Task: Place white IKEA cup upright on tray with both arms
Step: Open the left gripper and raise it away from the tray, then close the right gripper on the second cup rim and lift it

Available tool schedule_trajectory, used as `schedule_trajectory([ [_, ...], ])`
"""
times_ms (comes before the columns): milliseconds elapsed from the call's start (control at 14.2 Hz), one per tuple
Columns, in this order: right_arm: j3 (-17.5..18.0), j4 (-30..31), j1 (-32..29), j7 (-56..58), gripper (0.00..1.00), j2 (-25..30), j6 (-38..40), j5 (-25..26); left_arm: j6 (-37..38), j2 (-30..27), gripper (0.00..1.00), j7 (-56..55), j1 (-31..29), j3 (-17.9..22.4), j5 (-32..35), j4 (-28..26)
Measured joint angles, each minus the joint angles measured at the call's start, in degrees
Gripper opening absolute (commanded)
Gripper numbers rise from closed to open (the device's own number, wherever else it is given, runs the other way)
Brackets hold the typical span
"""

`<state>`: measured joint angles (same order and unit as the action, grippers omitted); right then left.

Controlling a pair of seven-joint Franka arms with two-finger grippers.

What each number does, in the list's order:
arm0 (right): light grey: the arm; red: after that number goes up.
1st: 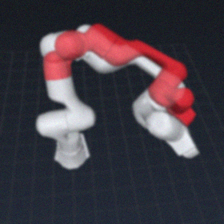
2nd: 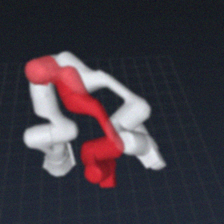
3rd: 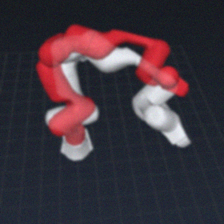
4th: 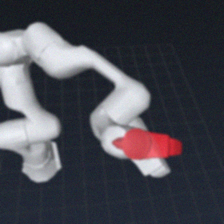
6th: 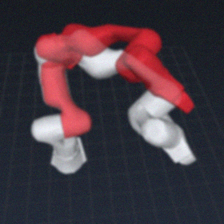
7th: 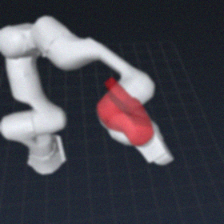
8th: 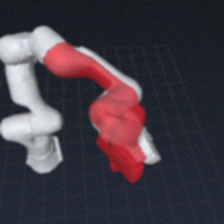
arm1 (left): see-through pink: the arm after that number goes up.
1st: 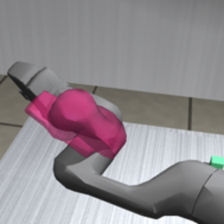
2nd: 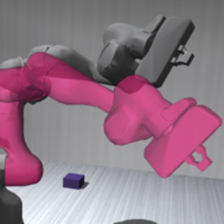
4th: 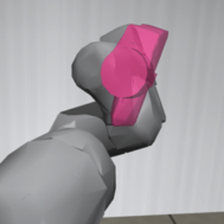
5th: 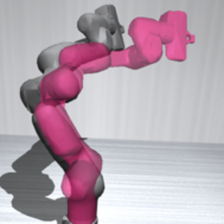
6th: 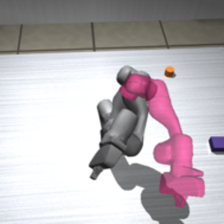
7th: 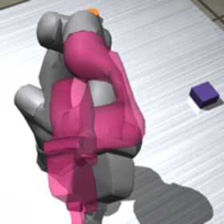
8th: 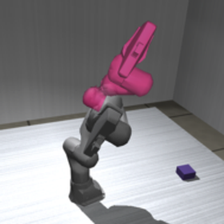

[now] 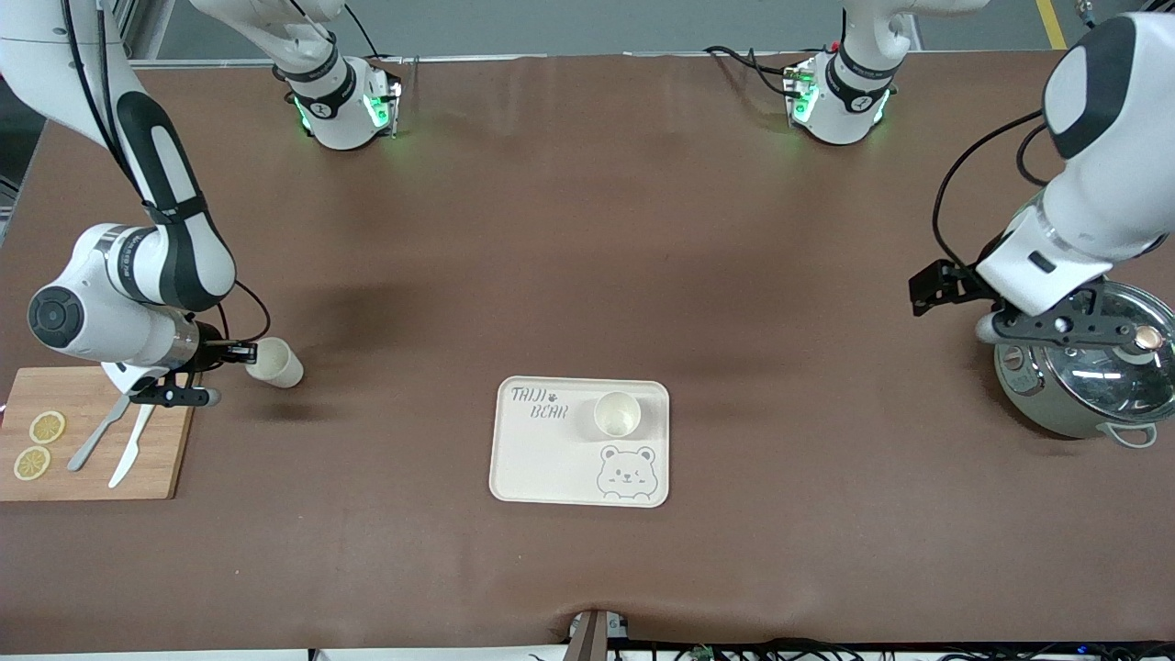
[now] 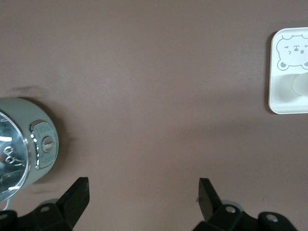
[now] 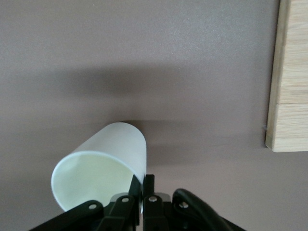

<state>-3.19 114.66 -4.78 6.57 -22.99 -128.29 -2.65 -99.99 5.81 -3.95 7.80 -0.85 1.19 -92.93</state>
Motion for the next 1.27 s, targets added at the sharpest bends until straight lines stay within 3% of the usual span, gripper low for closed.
schedule_trajectory([
  [495, -0.06, 0.12, -0.02, 0.00, 0.00, -0.07, -0.41, 0.00, -0.04, -5.73, 1.00, 0.54, -3.61, -0.58, 0.00, -3.45],
  [1272, 0.77, -6.06, 1.21, -1.31, 0.00, -0.09, 10.32, -0.52, 2.44, -4.92, 1.00, 0.55, -3.63, -1.07, -2.17, -4.73],
])
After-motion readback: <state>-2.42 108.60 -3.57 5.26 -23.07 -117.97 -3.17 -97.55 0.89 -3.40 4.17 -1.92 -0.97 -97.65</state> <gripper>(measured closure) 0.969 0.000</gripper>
